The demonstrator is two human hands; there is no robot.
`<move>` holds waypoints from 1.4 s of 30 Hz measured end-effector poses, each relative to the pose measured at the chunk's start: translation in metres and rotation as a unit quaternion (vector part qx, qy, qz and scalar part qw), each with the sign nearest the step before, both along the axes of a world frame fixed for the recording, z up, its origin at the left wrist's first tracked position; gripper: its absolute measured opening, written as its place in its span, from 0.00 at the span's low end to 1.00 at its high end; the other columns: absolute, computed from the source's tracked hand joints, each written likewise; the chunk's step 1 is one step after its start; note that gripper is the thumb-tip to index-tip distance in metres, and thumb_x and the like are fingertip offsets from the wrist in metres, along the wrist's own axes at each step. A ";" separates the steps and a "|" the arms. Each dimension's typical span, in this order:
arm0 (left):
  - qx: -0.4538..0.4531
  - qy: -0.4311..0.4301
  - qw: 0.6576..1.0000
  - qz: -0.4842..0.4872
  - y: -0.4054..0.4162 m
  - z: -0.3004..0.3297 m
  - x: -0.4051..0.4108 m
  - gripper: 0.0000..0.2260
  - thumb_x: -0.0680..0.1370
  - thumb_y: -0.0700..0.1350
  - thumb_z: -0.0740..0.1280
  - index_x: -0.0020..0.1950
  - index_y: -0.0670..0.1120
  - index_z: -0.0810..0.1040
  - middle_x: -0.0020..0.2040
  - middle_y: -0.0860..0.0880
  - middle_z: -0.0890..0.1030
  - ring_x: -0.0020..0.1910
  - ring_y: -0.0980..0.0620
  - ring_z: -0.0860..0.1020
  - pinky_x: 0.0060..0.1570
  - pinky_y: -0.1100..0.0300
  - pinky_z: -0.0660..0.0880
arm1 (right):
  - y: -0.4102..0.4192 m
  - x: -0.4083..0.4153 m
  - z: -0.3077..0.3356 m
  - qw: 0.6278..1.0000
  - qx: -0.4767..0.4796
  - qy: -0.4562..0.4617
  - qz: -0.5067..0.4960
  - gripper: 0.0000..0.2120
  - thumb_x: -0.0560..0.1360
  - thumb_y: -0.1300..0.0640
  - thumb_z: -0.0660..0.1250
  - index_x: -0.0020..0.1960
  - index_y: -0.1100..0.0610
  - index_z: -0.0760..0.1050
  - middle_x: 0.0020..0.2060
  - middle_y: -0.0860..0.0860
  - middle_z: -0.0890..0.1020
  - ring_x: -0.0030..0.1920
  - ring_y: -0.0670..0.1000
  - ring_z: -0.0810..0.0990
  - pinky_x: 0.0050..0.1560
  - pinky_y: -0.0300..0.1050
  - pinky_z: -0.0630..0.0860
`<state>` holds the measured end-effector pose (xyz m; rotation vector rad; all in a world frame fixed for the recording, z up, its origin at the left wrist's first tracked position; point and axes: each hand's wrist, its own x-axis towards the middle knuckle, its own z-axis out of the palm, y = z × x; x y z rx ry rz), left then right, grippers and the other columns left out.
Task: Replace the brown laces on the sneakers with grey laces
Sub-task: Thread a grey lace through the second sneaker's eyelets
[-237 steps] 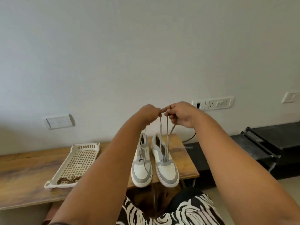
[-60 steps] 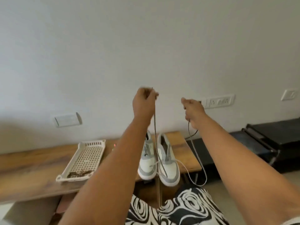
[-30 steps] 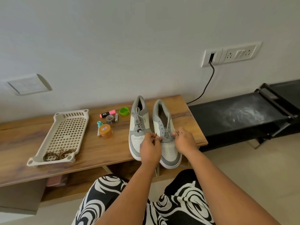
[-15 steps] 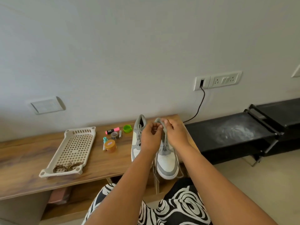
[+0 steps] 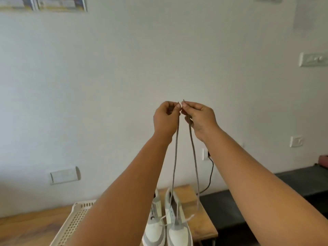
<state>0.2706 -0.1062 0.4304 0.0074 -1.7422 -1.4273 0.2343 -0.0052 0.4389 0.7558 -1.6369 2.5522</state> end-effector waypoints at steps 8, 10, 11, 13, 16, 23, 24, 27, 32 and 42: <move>-0.094 0.023 0.994 0.049 0.002 0.069 0.011 0.03 0.79 0.45 0.67 0.49 0.47 0.79 0.43 0.52 0.81 0.42 0.55 0.79 0.41 0.65 0.73 | 0.005 0.003 0.062 0.991 0.053 0.097 -0.077 0.05 0.73 0.57 0.74 0.49 0.54 0.83 0.46 0.44 0.85 0.48 0.37 0.80 0.46 0.31 0.70; -0.089 0.017 0.995 0.048 -0.003 0.072 0.012 0.03 0.79 0.45 0.67 0.49 0.46 0.79 0.44 0.51 0.82 0.43 0.54 0.79 0.41 0.64 0.73 | 0.003 0.001 0.063 0.987 0.067 0.110 -0.093 0.03 0.72 0.56 0.75 0.46 0.52 0.83 0.46 0.45 0.85 0.49 0.40 0.81 0.45 0.31 0.70; -0.083 0.014 0.995 0.044 -0.005 0.072 0.012 0.03 0.79 0.45 0.67 0.50 0.46 0.79 0.45 0.50 0.82 0.43 0.54 0.79 0.42 0.64 0.73 | 0.002 0.001 0.063 0.987 0.071 0.111 -0.096 0.03 0.72 0.56 0.76 0.45 0.51 0.83 0.45 0.45 0.85 0.49 0.41 0.81 0.46 0.32 0.71; -0.068 0.009 0.997 0.035 -0.007 0.074 0.013 0.04 0.79 0.45 0.67 0.50 0.45 0.79 0.44 0.50 0.81 0.41 0.53 0.78 0.41 0.62 0.73 | 0.000 0.000 0.063 0.985 0.080 0.112 -0.099 0.03 0.72 0.56 0.76 0.44 0.50 0.83 0.45 0.44 0.85 0.50 0.41 0.81 0.46 0.32 0.71; -0.052 0.003 0.998 0.025 -0.007 0.078 0.015 0.03 0.79 0.45 0.67 0.50 0.46 0.79 0.41 0.51 0.80 0.38 0.55 0.75 0.39 0.62 0.73 | -0.002 -0.002 0.064 0.985 0.084 0.113 -0.098 0.02 0.73 0.56 0.75 0.45 0.51 0.83 0.45 0.45 0.85 0.49 0.41 0.81 0.48 0.34 0.72; -0.086 -0.009 0.996 0.038 -0.003 0.087 0.015 0.04 0.79 0.45 0.68 0.50 0.46 0.79 0.39 0.53 0.79 0.38 0.56 0.77 0.35 0.64 0.71 | 0.003 -0.008 0.070 0.985 0.086 0.117 -0.088 0.03 0.73 0.57 0.75 0.46 0.53 0.83 0.45 0.45 0.85 0.48 0.39 0.80 0.47 0.34 0.72; -0.096 -0.013 0.994 0.044 -0.003 0.087 0.015 0.04 0.79 0.46 0.68 0.50 0.46 0.79 0.40 0.54 0.79 0.38 0.56 0.76 0.34 0.65 0.70 | 0.004 -0.009 0.071 0.985 0.087 0.120 -0.090 0.02 0.73 0.57 0.75 0.45 0.52 0.82 0.45 0.45 0.85 0.48 0.39 0.80 0.45 0.33 0.71; -0.120 -0.020 0.990 0.067 -0.005 0.083 0.014 0.05 0.80 0.47 0.67 0.51 0.47 0.79 0.41 0.55 0.79 0.36 0.59 0.75 0.33 0.65 0.69 | 0.007 -0.011 0.073 0.984 0.093 0.121 -0.090 0.03 0.73 0.56 0.75 0.45 0.52 0.82 0.46 0.45 0.84 0.48 0.39 0.80 0.44 0.33 0.71; -0.107 -0.008 0.991 0.076 -0.009 0.082 0.011 0.05 0.79 0.47 0.67 0.51 0.46 0.79 0.43 0.54 0.79 0.39 0.59 0.74 0.35 0.65 0.68 | 0.006 -0.013 0.075 0.984 0.101 0.121 -0.084 0.04 0.73 0.56 0.75 0.46 0.53 0.82 0.47 0.46 0.84 0.49 0.39 0.80 0.46 0.35 0.72; -0.079 0.002 0.994 0.081 -0.012 0.073 0.013 0.03 0.77 0.46 0.69 0.45 0.48 0.79 0.40 0.53 0.80 0.41 0.52 0.78 0.42 0.59 0.73 | -0.012 -0.008 0.066 0.984 0.088 0.116 -0.101 0.05 0.75 0.59 0.73 0.41 0.54 0.80 0.39 0.49 0.83 0.41 0.45 0.81 0.48 0.43 0.78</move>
